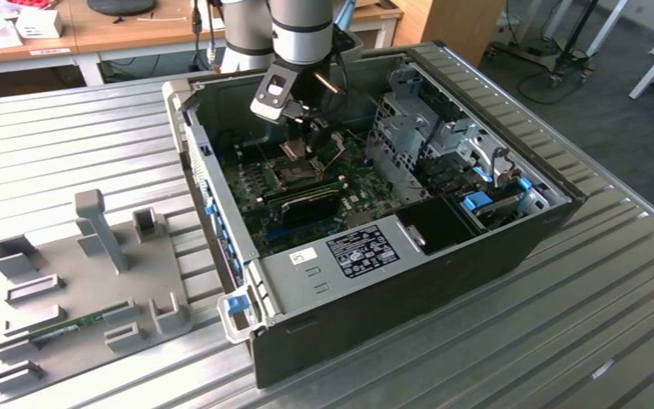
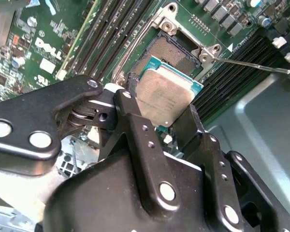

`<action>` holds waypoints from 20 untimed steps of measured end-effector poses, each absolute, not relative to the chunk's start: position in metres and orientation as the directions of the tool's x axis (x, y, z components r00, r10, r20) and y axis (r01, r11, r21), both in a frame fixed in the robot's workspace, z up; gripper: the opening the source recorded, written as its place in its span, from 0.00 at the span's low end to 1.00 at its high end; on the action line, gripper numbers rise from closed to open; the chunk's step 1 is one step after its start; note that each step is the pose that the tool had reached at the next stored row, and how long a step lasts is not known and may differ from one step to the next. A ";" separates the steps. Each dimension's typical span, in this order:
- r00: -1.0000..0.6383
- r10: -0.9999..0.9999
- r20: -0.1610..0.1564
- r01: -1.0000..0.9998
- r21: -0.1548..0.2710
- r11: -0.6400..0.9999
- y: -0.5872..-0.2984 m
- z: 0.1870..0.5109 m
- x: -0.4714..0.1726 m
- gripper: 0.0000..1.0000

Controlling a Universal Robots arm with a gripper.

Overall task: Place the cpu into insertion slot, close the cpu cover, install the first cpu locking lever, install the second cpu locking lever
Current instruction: 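Place the cpu into insertion slot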

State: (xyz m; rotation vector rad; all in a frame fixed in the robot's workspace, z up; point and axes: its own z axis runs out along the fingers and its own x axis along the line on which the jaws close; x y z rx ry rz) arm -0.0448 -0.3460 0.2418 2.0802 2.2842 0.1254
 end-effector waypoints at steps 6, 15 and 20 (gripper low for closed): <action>-0.053 0.998 0.021 0.994 0.094 0.050 -0.346 0.241 -0.047 0.54; -0.045 0.999 0.023 0.997 0.069 0.043 -0.346 0.240 -0.047 0.54; -0.045 0.999 0.024 0.997 0.068 0.043 -0.346 0.238 -0.047 0.54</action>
